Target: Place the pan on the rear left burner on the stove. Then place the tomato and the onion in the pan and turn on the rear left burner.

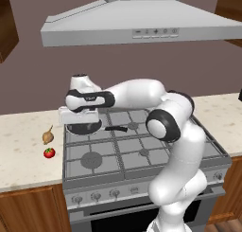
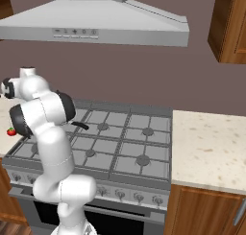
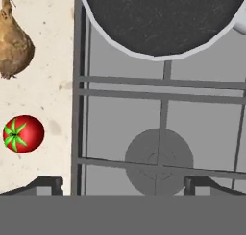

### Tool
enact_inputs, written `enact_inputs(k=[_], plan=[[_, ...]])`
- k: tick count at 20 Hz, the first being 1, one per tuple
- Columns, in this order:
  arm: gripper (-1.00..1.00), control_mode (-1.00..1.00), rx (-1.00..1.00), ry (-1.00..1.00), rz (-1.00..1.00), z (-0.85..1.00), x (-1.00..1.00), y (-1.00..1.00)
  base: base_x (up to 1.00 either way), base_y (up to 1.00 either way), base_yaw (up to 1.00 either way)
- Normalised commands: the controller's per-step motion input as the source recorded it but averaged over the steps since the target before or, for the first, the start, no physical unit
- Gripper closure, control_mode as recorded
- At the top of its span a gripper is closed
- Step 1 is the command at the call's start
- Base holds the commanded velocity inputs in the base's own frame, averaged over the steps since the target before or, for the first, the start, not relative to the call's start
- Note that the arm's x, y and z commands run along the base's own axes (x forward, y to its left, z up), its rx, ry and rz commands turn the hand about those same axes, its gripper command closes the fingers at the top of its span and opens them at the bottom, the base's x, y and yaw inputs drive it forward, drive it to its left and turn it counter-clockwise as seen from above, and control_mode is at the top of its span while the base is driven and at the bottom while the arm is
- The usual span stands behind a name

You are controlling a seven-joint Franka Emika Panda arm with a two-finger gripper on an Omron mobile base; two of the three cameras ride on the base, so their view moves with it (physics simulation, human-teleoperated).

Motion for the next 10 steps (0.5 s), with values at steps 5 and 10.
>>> enact_inputs(k=[5,10], plan=[[-1.00,-1.00,-0.04,0.00,-0.11,0.04,-0.01,0.58,0.00,0.00,0.00],[-1.00,-1.00,-0.03,0.00,-0.10,0.08,-0.16,0.61,0.00,0.00,0.00]])
